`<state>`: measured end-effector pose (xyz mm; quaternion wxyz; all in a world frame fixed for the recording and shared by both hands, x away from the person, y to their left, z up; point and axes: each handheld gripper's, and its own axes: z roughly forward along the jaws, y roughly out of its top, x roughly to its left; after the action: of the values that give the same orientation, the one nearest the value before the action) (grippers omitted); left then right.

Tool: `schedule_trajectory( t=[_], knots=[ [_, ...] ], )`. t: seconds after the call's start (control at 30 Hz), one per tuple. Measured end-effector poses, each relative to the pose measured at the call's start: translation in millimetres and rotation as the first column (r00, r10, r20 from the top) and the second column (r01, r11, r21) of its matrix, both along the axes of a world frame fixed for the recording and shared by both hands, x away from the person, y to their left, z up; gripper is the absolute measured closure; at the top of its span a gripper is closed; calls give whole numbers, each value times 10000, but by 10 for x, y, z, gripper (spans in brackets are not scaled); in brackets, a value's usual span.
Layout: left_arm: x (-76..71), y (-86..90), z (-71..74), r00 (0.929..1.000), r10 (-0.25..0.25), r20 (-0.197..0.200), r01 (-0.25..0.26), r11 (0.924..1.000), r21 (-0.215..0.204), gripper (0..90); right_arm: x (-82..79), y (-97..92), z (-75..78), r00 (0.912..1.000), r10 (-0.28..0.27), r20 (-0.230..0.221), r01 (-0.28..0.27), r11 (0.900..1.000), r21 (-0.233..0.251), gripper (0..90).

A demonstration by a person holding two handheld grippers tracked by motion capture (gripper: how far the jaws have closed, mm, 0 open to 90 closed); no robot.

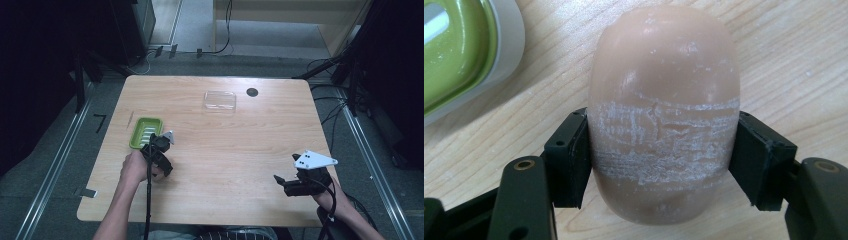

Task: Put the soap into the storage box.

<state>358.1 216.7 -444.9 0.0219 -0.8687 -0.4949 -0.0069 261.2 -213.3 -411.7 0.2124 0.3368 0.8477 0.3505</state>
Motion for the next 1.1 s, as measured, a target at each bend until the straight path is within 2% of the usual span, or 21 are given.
schedule_trajectory(
  t=[0.67,1.1],
  knots=[
    [-12,3,163,9987,-496,-104,495,9987,-133,336,1,1,1,10000,-11,8,11,10000,-13,134],
    [0,102,247,9992,-407,-11,407,9990,-196,335,1,2,0,10000,6,37,-6,10000,-27,134]
  ],
)
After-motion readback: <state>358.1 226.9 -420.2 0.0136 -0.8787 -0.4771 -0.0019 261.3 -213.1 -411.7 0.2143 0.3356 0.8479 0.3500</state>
